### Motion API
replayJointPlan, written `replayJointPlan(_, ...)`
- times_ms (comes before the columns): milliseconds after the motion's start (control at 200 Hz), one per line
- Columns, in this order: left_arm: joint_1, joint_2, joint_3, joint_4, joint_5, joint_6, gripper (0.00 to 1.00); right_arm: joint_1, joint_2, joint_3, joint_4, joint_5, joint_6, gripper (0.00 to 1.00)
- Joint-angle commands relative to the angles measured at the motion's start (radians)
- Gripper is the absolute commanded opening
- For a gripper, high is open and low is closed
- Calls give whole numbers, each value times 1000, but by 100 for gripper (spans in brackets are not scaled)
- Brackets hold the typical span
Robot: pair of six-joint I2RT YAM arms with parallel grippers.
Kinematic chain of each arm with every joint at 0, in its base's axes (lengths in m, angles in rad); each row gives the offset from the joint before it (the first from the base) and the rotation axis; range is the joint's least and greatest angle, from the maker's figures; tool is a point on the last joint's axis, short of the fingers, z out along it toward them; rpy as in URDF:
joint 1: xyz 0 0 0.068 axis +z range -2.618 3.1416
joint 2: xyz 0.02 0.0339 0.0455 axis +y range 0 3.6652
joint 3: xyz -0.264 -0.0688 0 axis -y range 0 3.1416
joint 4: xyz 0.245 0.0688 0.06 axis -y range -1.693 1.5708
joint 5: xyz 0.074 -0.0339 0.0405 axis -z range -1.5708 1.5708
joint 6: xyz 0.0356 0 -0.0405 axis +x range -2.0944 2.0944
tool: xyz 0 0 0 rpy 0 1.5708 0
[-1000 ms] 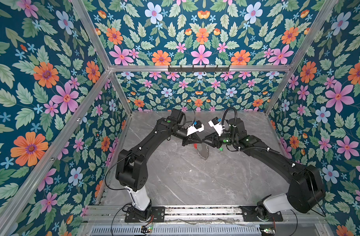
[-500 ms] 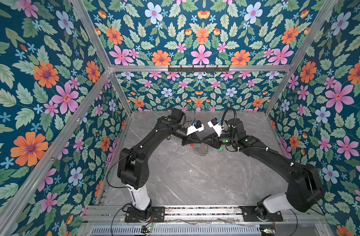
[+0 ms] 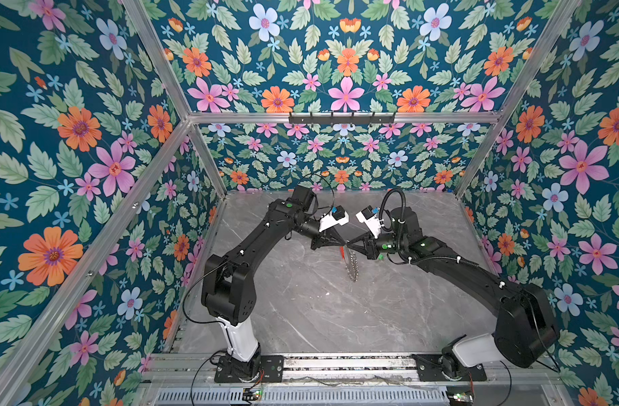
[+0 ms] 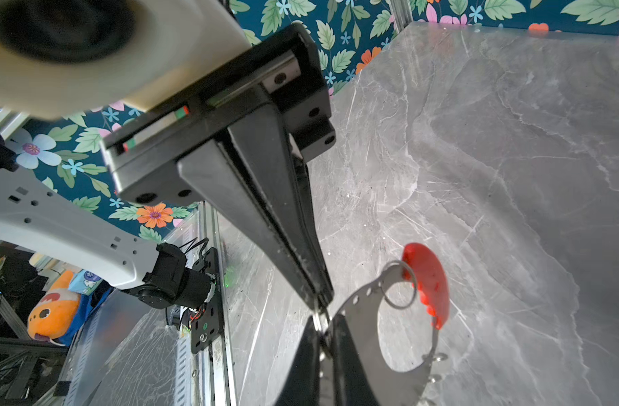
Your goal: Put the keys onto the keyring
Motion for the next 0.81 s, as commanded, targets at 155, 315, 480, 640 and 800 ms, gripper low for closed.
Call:
replayJointPlan(155, -3, -9, 4, 27, 32, 5, 0, 11, -5, 12, 38, 18, 10, 0)
replayJointPlan(315, -3, -114, -142, 333, -119, -241, 85, 12, -47, -26, 73, 198, 26, 0)
replayJointPlan(480, -3, -332, -469, 875, -473, -691, 100, 12, -94, -86, 153, 487, 106, 0)
replayJointPlan(640, -3, -450, -561, 1017, -872, -1116, 100, 10, -92, -102, 210, 518, 134, 0)
replayJointPlan(800, 2, -478, -565, 981, -978, -1214, 100, 11, -97, -133, 324, 443, 152, 0)
